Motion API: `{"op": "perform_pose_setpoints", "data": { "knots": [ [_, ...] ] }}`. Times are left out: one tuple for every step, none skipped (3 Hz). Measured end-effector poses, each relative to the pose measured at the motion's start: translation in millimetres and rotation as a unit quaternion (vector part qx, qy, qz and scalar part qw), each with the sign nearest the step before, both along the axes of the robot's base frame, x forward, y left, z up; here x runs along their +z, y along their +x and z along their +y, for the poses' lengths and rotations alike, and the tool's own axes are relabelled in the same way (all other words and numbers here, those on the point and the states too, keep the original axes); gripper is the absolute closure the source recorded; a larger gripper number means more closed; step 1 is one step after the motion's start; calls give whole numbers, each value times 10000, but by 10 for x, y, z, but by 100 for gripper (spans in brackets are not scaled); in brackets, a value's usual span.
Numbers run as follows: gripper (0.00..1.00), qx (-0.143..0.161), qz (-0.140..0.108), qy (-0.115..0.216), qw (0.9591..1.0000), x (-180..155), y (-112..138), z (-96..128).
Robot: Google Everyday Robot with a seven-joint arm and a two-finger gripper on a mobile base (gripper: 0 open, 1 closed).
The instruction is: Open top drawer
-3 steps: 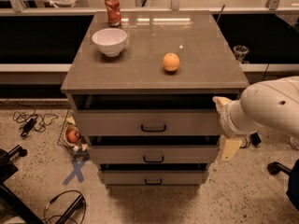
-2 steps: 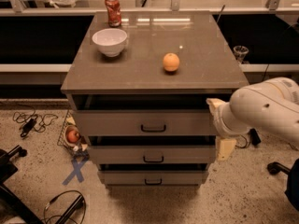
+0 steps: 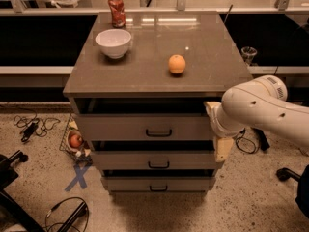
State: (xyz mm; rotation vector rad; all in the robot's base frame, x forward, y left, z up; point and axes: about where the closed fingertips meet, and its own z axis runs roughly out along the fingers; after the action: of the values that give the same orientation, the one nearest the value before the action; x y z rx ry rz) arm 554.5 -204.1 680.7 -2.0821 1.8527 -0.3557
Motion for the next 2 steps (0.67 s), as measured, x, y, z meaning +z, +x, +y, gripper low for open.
{"op": "perform_pose_setpoints", "data": {
  "knots": [
    [0, 8, 158, 9, 9999, -173, 120, 28],
    [15, -10, 281, 90, 9996, -315, 289, 65]
  ]
}}
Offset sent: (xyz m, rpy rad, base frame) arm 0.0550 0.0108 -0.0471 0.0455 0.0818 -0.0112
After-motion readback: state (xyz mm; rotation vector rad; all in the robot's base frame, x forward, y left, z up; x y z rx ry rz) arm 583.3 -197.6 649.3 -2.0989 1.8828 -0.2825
